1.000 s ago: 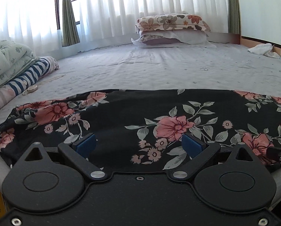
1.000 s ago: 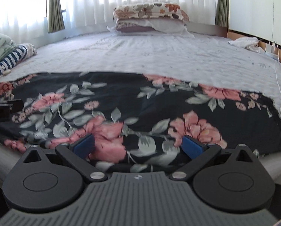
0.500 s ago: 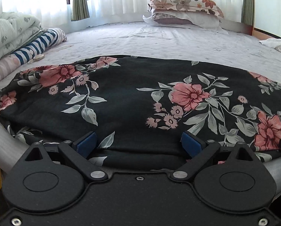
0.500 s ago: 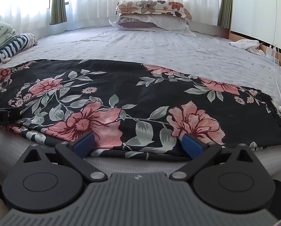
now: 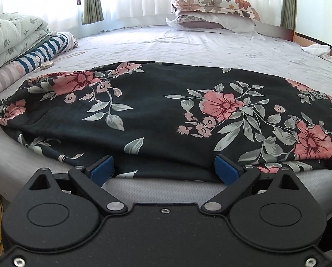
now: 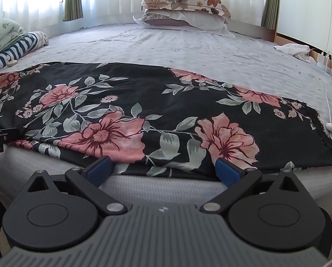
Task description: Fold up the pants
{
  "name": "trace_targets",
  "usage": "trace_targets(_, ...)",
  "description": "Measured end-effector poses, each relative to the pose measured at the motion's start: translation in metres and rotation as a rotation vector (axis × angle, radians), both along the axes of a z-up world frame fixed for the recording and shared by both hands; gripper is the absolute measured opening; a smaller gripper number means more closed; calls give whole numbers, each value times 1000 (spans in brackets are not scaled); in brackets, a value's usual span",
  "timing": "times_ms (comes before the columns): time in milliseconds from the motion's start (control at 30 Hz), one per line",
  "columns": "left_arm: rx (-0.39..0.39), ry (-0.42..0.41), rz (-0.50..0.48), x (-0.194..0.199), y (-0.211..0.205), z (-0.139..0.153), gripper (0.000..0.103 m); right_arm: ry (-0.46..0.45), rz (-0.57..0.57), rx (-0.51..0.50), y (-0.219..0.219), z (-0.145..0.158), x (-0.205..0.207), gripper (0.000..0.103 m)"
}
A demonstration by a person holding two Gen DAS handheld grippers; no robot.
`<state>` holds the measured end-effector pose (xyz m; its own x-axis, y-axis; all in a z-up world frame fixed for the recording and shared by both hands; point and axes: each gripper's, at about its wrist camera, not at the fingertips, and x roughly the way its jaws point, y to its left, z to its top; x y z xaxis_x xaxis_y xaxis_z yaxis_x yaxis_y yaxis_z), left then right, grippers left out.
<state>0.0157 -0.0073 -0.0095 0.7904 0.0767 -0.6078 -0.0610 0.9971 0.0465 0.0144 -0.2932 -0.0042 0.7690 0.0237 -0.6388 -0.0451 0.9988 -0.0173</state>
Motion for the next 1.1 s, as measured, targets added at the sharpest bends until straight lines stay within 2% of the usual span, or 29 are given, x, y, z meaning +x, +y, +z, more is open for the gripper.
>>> trace_targets(67, -4, 8, 1, -3, 1, 5, 97, 5, -10, 2, 0, 4, -3, 103)
trace_targets(133, -7, 4, -7, -6, 1, 11, 91, 2, -28, 14, 0, 9, -5, 103)
trace_targets(300, 41, -96, -25, -6, -6, 31, 90, -45, -45, 91, 3, 18, 3, 103)
trace_targets(467, 40, -124, -39, 18, -13, 38, 88, -73, -27, 107, 21, 22, 24, 103)
trace_targets(533, 18, -112, -38, 32, -14, 35, 72, -80, -19, 113, 29, 22, 35, 103)
trace_targets(633, 7, -71, -24, 53, -17, 26, 56, -83, -23, 114, 38, 19, 54, 103)
trace_targets(733, 4, -33, -15, 66, -19, 12, 45, -65, -38, 95, 43, 10, 70, 103)
trace_targets(833, 13, -43, -17, 61, -19, 4, 45, -25, -43, 65, 46, -5, 74, 103)
trace_targets(933, 34, -49, -28, 51, -21, 0, 45, -62, -6, 2, 52, -13, 59, 103)
trace_targets(1100, 28, -47, -31, 33, -17, -1, 45, -64, 9, 37, 42, -13, 41, 103)
